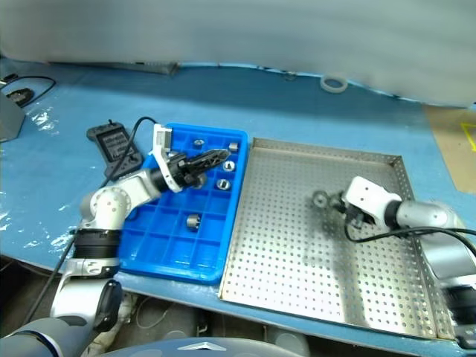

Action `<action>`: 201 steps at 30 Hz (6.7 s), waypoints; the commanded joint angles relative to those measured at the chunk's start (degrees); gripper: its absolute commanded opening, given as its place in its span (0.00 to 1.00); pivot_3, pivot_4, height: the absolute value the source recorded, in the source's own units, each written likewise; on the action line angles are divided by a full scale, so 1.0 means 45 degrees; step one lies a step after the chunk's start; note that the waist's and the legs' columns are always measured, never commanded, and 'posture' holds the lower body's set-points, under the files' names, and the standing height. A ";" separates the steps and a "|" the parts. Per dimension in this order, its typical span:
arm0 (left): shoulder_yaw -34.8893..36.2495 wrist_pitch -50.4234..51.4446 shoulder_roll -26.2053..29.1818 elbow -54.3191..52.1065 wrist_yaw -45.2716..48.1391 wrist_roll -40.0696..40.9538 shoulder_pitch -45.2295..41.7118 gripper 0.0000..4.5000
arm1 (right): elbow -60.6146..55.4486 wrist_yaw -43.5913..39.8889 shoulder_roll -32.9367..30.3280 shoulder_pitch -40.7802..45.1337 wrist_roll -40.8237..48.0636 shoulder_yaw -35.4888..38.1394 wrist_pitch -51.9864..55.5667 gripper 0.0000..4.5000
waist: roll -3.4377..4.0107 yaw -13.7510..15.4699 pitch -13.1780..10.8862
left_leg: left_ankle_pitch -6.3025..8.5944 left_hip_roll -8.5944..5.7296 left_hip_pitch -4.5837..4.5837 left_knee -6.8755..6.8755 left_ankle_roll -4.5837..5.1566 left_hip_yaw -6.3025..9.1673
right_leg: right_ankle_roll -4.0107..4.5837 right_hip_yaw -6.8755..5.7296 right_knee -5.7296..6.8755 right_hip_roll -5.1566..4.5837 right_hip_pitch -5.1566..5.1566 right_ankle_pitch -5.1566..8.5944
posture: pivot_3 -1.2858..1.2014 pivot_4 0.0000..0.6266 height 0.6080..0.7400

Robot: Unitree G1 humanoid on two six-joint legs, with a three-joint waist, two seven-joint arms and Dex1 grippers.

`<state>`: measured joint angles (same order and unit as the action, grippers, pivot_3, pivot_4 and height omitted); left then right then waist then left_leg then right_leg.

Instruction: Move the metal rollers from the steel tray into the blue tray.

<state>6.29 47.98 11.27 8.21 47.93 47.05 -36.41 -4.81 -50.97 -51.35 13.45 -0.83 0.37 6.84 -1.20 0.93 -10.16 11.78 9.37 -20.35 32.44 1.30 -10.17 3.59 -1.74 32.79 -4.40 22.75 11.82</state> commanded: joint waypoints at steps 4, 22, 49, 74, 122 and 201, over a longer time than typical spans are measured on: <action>-0.0075 -0.0513 -0.0978 0.1872 -0.0108 -0.0361 -0.1249 0.64 | -0.1574 -0.0129 0.0039 0.1582 0.0124 -0.0151 -0.0265 0.27 | 0.0004 0.0061 0.0003 | 0.0007 0.0004 -0.0030 -0.0005 0.0016 0.0002 | -0.0007 -0.0002 0.0001 0.0001 0.0015 0.0005 | 0.46 0.24 1.00; -0.1352 -0.0989 -0.1445 0.1535 0.1171 -0.1369 -0.0961 0.64 | -0.3186 -0.0482 0.0358 0.2353 0.0366 -0.0547 0.0716 0.27 | 0.0008 -0.0010 0.0005 | 0.0033 0.0003 -0.0114 0.0109 0.0059 0.0004 | 0.0010 0.0006 0.0031 -0.0013 0.0058 -0.0006 | 0.45 0.24 1.00; -0.1678 -0.3843 -0.2008 0.2164 0.1440 -0.3093 -0.1132 0.64 | -0.3169 -0.0437 0.0619 0.2902 0.0003 -0.1010 0.0821 0.27 | 0.0014 -0.0008 0.0008 | 0.0032 0.0003 -0.0108 0.0130 0.0058 0.0004 | 0.0011 0.0011 0.0067 -0.0016 0.0059 -0.0007 | 0.45 0.24 1.00; 0.0197 -0.3761 -0.0835 0.2544 0.0242 -0.2484 -0.1706 0.31 | -0.2596 -0.0325 0.0753 0.3108 -0.0303 -0.1205 0.0330 0.27 | 0.0015 -0.0002 0.0009 | 0.0031 0.0004 -0.0104 0.0133 0.0057 0.0003 | 0.0011 0.0013 0.0081 -0.0016 0.0063 -0.0007 | 0.46 0.24 1.00; 0.1029 -0.1644 0.6958 -0.5384 0.1998 -0.1637 0.8108 0.31 | -0.0031 -0.0636 0.1862 0.3618 -0.0894 -0.2342 -0.1958 0.27 | 0.0012 0.0702 -0.0006 | -0.0031 0.0032 0.0080 -0.0049 -0.0166 -0.0003 | -0.0023 0.0024 0.0119 0.0025 0.0003 0.0020 | 0.53 0.24 1.00; 0.1977 0.0589 0.6054 -0.5665 -0.0195 0.1379 0.5018 0.81 | 0.2022 -0.4615 0.5496 0.4736 0.1534 -0.5225 0.0239 0.72 | -0.0026 0.0842 0.0020 | -0.0057 0.0046 0.0066 -0.0029 -0.0206 0.0011 | -0.0024 0.0007 0.0188 0.0030 0.0034 0.0020 | 0.57 0.24 1.00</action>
<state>14.90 51.50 38.32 -16.40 47.09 52.82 -12.97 5.92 -72.15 -26.71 34.58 5.77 -23.86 7.22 -1.31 4.72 -10.07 11.52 9.58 -20.06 32.31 0.37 -10.11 3.48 -1.71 33.64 -4.27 22.91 11.91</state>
